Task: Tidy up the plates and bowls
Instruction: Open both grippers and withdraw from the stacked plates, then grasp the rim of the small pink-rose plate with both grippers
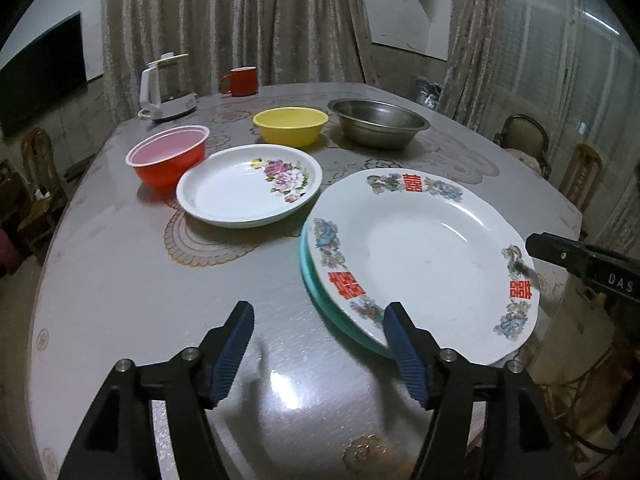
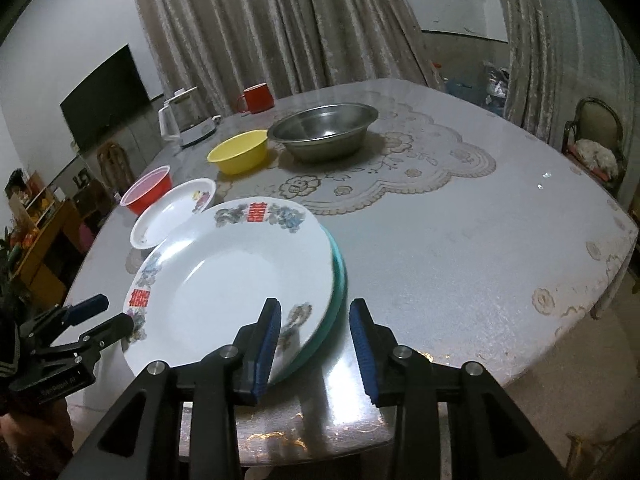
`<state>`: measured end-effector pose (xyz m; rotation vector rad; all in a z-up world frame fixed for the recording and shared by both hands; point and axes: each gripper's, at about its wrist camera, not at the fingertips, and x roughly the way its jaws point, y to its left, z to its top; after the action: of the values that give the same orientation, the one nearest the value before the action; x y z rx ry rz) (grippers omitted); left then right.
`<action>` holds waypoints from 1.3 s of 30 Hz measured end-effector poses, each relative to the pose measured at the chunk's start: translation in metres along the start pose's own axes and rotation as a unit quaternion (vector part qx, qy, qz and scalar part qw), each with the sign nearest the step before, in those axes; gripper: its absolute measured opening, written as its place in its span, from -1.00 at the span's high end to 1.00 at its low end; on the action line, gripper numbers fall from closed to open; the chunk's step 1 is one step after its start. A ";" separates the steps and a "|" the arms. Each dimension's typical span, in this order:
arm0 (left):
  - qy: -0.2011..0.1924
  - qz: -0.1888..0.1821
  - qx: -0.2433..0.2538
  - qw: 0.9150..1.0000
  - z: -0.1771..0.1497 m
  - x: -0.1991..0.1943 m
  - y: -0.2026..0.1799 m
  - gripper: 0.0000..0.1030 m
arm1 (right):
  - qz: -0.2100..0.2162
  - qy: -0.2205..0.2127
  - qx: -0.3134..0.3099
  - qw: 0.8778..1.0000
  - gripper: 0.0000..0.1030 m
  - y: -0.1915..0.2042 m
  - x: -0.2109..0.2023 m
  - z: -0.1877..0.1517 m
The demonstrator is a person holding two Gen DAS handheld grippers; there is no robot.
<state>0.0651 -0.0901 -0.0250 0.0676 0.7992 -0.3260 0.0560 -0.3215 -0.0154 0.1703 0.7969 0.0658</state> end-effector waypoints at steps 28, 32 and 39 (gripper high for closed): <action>0.018 0.006 -0.144 0.989 0.021 0.012 0.067 -0.81 | 0.085 0.073 -0.079 0.991 0.24 0.056 0.053 0.066; 0.020 0.010 -0.167 0.986 0.028 0.019 0.079 -0.86 | 0.097 0.074 -0.110 0.986 0.24 0.063 0.062 0.080; 0.020 -0.001 -0.228 0.973 0.040 0.030 0.107 -0.86 | 0.156 0.097 -0.103 0.978 -0.01 0.066 0.093 0.109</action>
<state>0.1459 -0.0040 -0.0255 -0.3592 0.8982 -0.1370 0.1988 -0.2589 0.0053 0.0927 0.9466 0.4660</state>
